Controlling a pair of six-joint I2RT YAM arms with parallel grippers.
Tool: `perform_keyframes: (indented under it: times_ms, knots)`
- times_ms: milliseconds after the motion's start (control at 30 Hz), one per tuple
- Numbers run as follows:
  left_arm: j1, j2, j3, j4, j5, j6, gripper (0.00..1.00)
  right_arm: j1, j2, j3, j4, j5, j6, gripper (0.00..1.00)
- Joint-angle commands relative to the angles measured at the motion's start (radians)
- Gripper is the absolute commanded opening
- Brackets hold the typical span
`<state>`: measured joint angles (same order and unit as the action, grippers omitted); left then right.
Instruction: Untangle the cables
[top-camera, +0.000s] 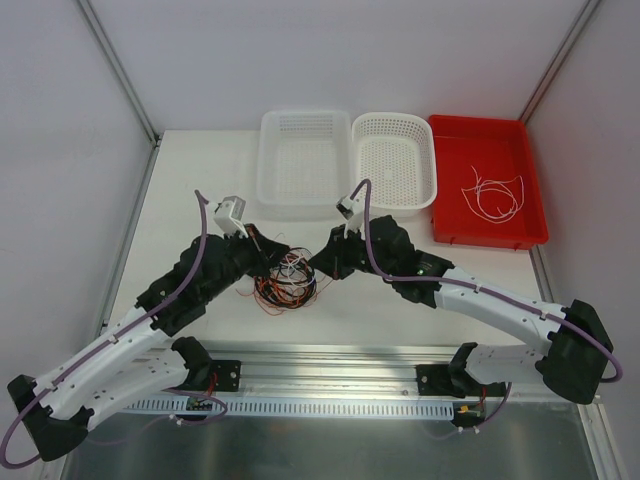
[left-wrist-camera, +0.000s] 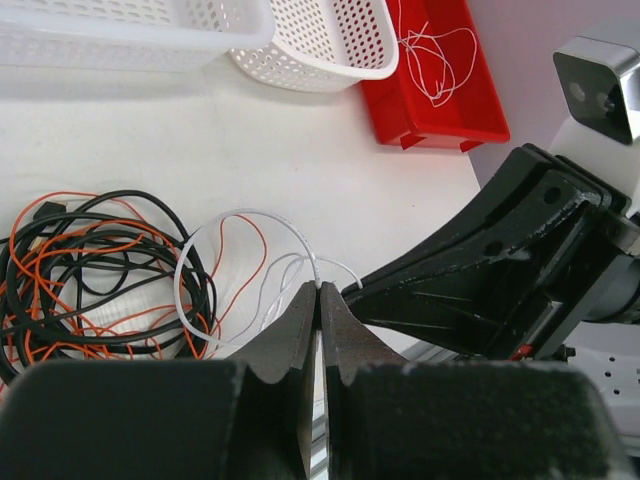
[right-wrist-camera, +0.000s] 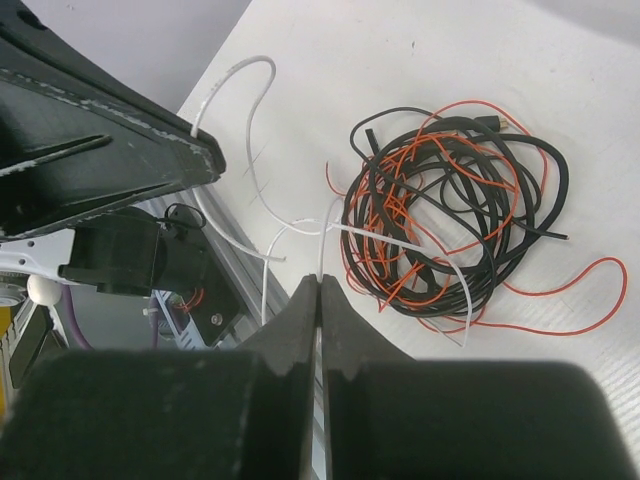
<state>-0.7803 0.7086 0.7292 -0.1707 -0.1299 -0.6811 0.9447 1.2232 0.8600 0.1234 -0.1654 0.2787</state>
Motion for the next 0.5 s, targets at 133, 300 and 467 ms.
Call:
perform_keyframes:
  times_ms: [133,300,467]
  knots:
    - [-0.013,0.031,-0.034,0.111,-0.014,-0.061,0.01,0.008,-0.007,0.017,0.073,-0.003,0.03,0.01]
    - [-0.056,0.078,-0.089,0.158,-0.053,-0.086,0.01,0.012,-0.017,0.016,0.093,0.009,0.062,0.01]
    - [-0.148,0.117,-0.134,0.22,-0.12,-0.086,0.02,0.012,-0.036,0.004,0.111,0.036,0.094,0.01]
